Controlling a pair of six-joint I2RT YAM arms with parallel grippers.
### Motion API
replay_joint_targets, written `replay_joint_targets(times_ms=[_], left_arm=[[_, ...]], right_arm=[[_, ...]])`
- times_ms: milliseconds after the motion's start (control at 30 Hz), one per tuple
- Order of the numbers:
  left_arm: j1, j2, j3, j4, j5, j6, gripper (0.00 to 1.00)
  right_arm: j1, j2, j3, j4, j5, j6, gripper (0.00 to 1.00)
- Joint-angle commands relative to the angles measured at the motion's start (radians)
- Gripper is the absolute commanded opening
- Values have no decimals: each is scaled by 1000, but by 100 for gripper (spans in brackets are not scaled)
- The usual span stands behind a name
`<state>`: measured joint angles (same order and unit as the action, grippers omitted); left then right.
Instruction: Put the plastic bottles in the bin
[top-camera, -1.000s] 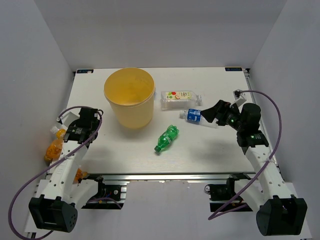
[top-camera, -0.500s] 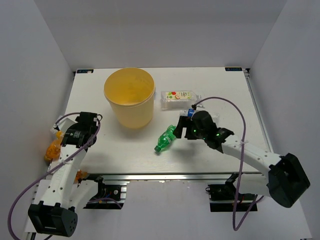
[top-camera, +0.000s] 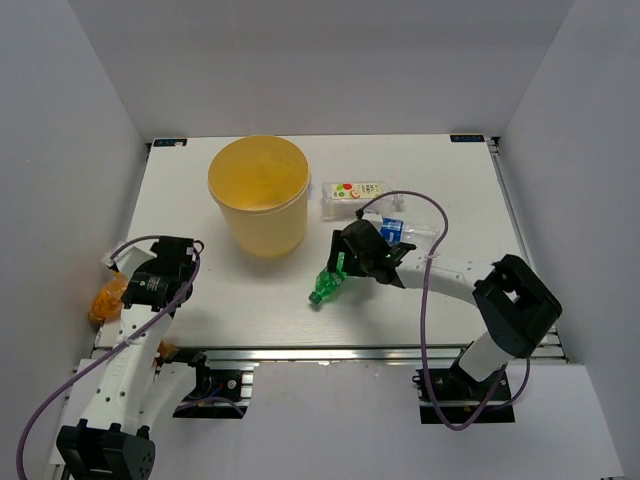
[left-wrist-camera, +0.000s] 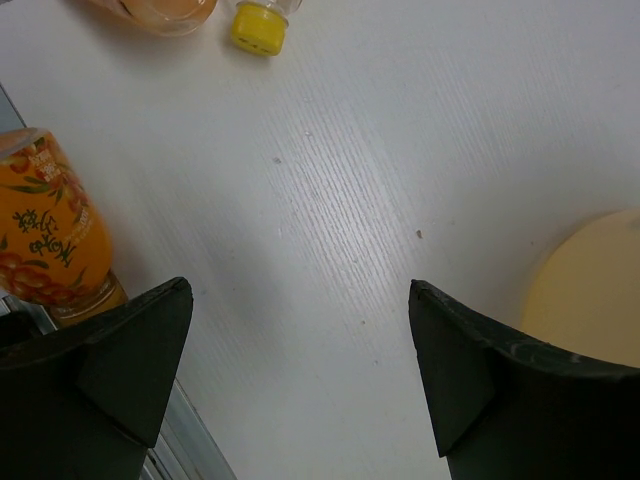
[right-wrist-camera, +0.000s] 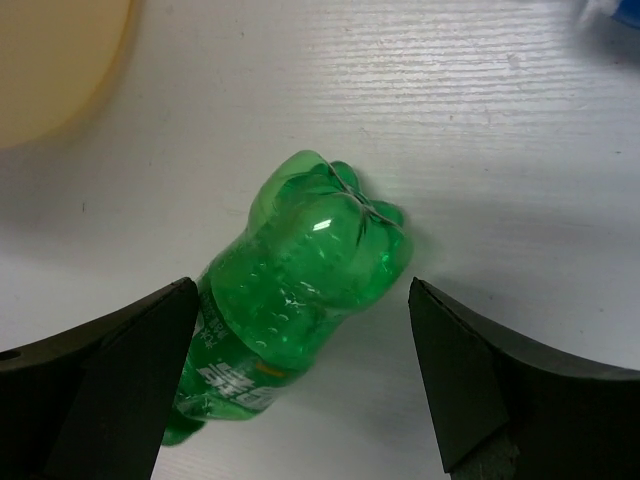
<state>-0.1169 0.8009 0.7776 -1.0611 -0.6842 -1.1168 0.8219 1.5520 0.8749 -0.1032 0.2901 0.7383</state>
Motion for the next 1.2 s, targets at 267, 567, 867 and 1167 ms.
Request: replay_joint_targets(times_ms=[267,567,867,1167], left_arm=[[3,-17,26,-65,-98,-41,98],[3,-9,117,-178,-84,-81,98],[3,11,152,-203,-132,-112,98],[3,69,158,-204,-110,-162,98]], right_arm=[[51,131,76,-32,95,150,89],[66,-31,171,-10,123,-72,42],[66,-178,451,282,-58,-551,39],[66,254,988,212,-108,-651,53]])
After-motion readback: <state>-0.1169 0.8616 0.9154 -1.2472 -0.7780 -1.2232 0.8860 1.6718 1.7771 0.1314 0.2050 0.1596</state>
